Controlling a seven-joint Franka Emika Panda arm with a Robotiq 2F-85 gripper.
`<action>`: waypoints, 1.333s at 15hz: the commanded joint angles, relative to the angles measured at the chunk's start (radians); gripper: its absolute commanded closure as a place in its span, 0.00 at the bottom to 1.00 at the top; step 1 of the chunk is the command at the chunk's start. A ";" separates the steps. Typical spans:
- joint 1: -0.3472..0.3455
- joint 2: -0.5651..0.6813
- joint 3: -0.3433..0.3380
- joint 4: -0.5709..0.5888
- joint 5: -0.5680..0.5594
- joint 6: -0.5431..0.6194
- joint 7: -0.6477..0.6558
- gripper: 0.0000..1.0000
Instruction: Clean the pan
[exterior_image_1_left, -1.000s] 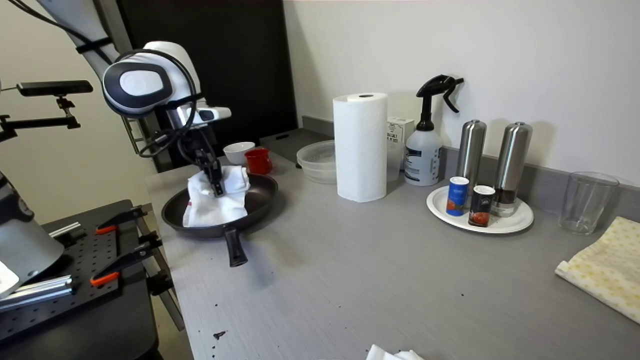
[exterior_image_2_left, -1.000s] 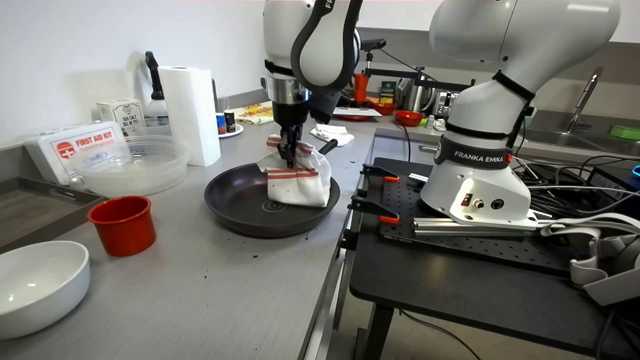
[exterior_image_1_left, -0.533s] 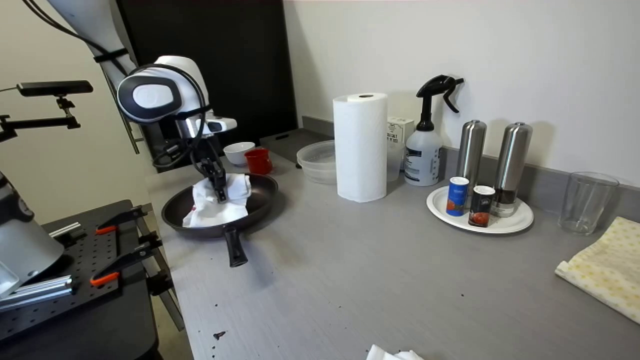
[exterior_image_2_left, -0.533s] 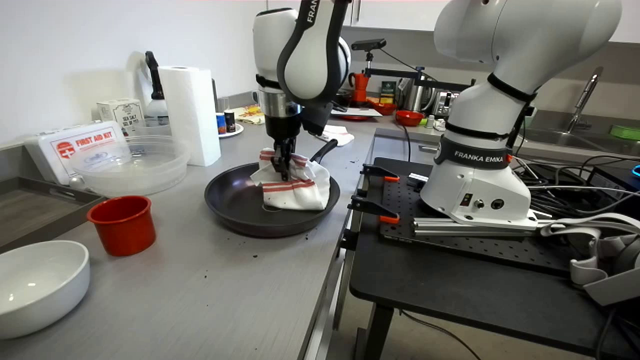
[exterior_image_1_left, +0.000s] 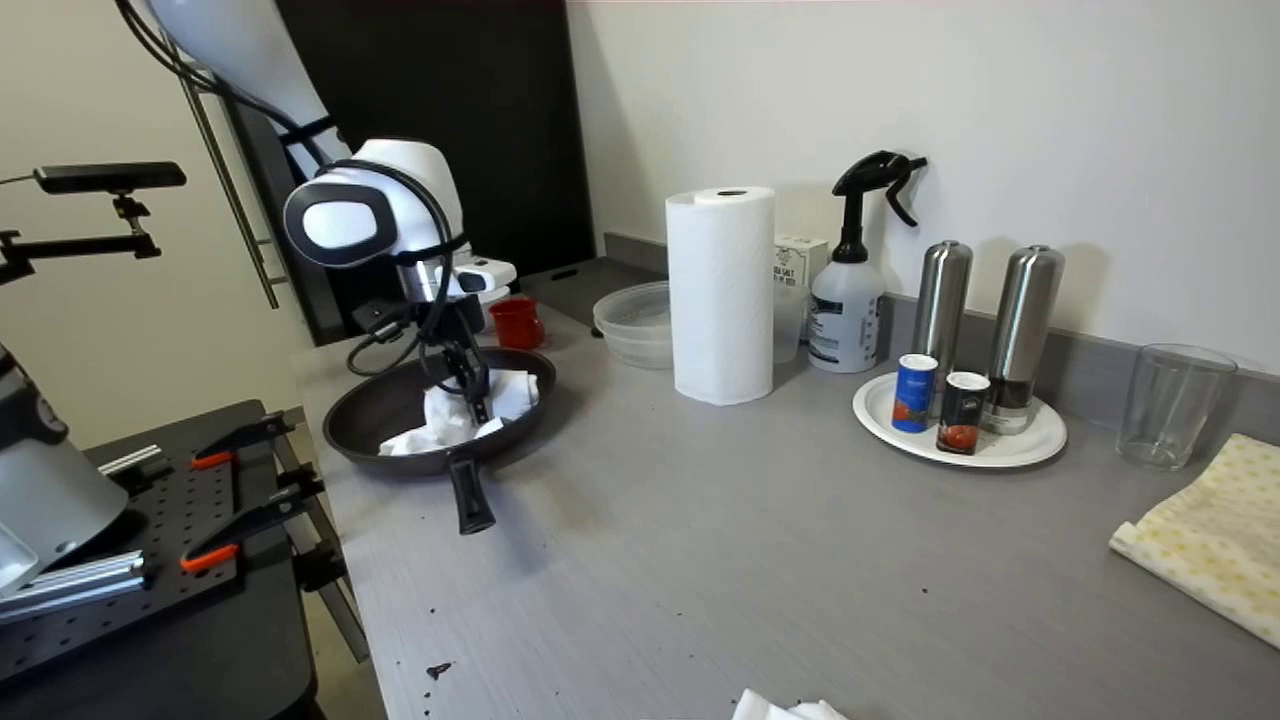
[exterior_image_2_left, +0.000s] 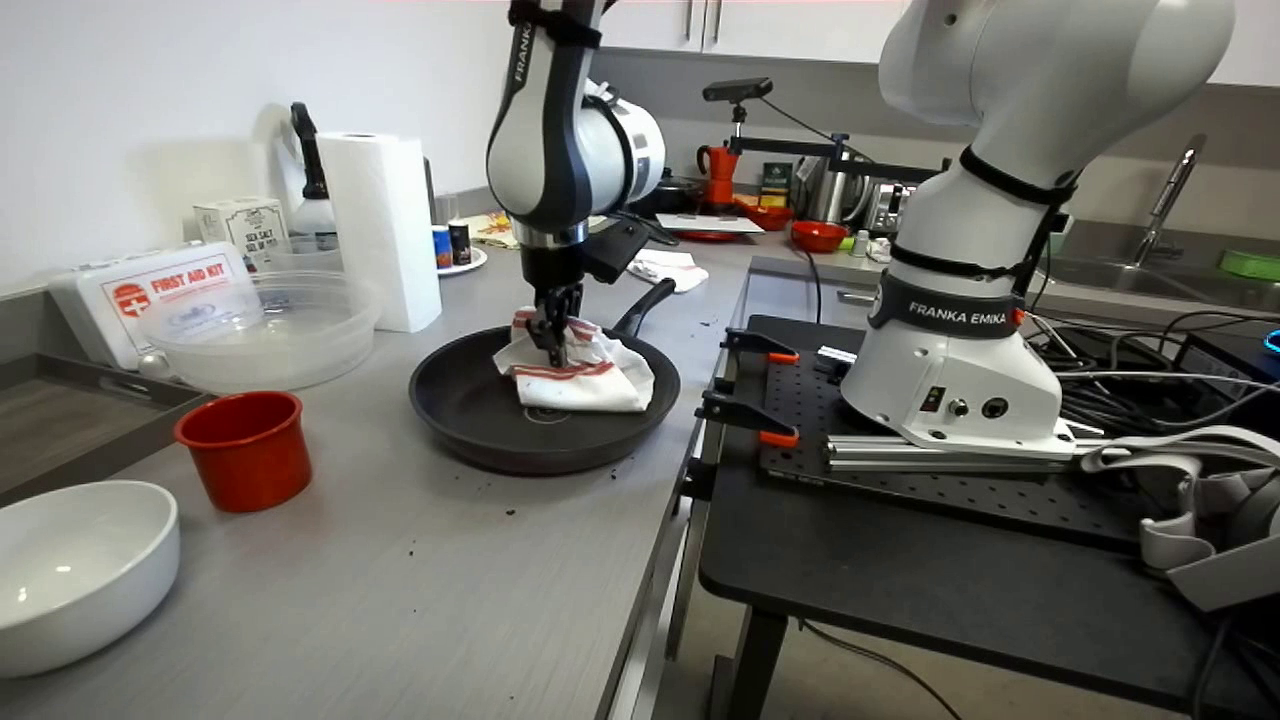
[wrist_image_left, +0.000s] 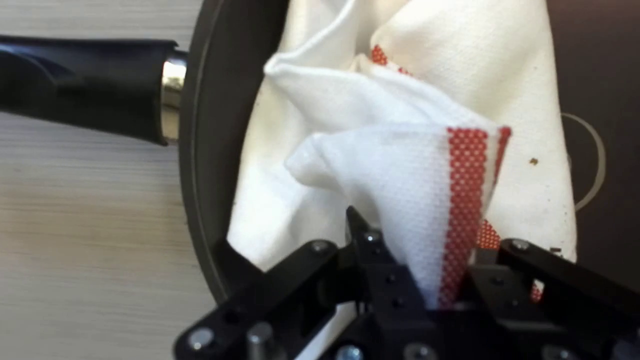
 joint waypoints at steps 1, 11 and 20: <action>0.000 -0.116 0.000 0.094 0.165 -0.028 -0.121 0.96; 0.015 -0.165 0.005 0.113 0.270 -0.034 -0.210 0.96; 0.098 -0.057 0.013 -0.033 0.237 -0.032 -0.194 0.96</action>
